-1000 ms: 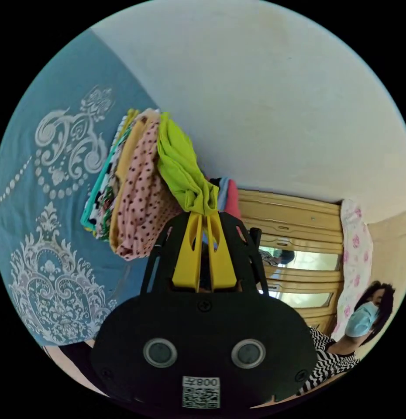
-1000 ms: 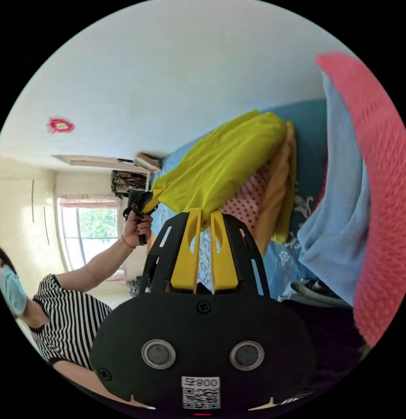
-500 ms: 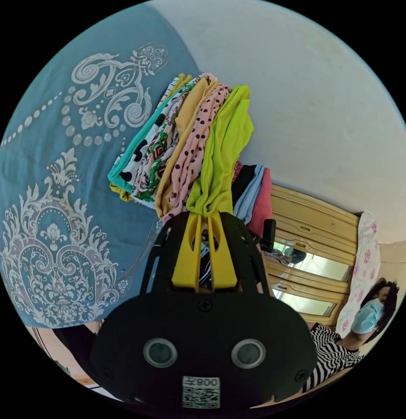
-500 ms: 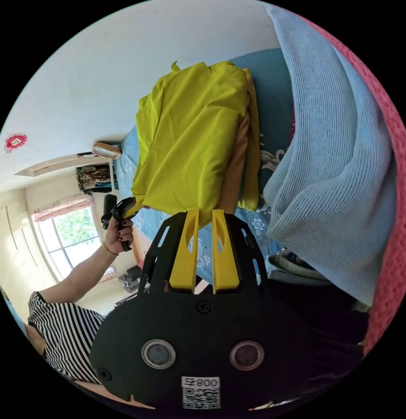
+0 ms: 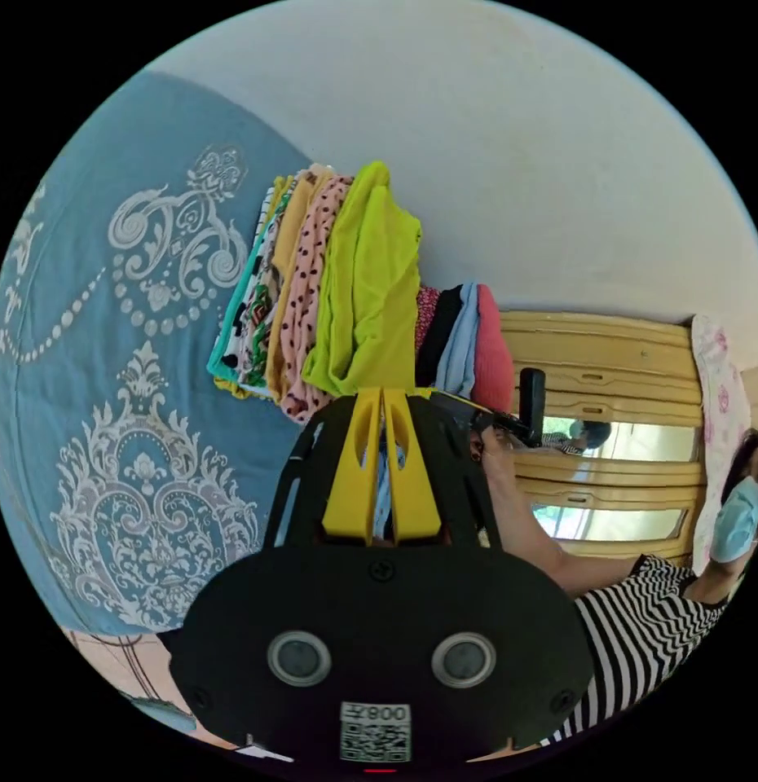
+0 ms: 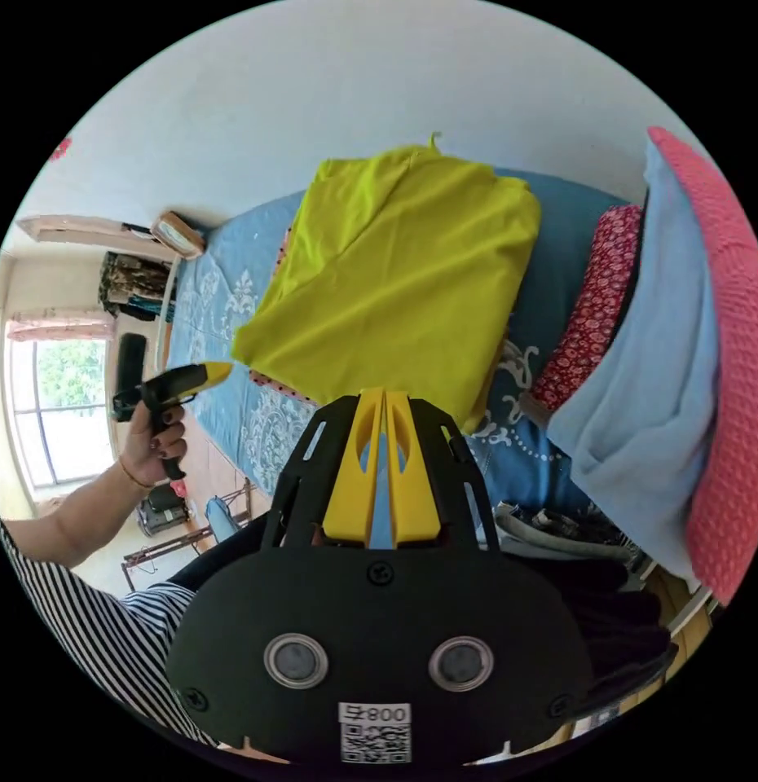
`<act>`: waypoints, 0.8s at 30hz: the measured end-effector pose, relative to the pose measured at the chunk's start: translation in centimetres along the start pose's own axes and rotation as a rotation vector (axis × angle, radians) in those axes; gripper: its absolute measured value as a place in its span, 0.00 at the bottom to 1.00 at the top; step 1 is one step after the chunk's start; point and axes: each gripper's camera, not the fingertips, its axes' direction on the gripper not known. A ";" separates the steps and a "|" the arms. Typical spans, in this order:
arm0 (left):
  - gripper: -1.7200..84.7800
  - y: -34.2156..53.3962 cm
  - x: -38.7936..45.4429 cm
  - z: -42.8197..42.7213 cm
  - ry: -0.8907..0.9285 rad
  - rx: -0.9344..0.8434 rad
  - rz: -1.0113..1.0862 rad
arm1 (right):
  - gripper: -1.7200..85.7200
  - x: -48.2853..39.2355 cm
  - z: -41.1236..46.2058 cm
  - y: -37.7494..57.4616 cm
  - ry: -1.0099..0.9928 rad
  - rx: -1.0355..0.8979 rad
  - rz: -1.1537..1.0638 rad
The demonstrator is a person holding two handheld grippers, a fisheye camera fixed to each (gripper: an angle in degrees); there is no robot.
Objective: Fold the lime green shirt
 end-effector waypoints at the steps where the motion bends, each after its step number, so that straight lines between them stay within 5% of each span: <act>1: 0.02 -0.4 0.2 1.1 -0.048 -0.021 0.012 | 0.02 -0.1 0.9 -0.1 0.006 -0.034 0.009; 4: 0.02 -0.3 -0.7 3.9 -0.211 -0.118 -0.034 | 0.02 -0.9 3.2 0.7 -0.014 -0.104 0.054; 9: 0.02 4.1 0.9 3.9 -0.052 -0.074 0.033 | 0.02 -5.3 0.5 5.9 -0.007 0.031 0.020; 18: 0.02 18.5 9.6 0.5 -0.018 -0.108 0.475 | 0.02 -16.4 -4.2 22.0 0.003 0.290 -0.097; 24: 0.03 28.3 20.8 -5.5 -0.238 0.191 0.933 | 0.02 -25.9 -10.9 35.8 0.322 0.640 -0.097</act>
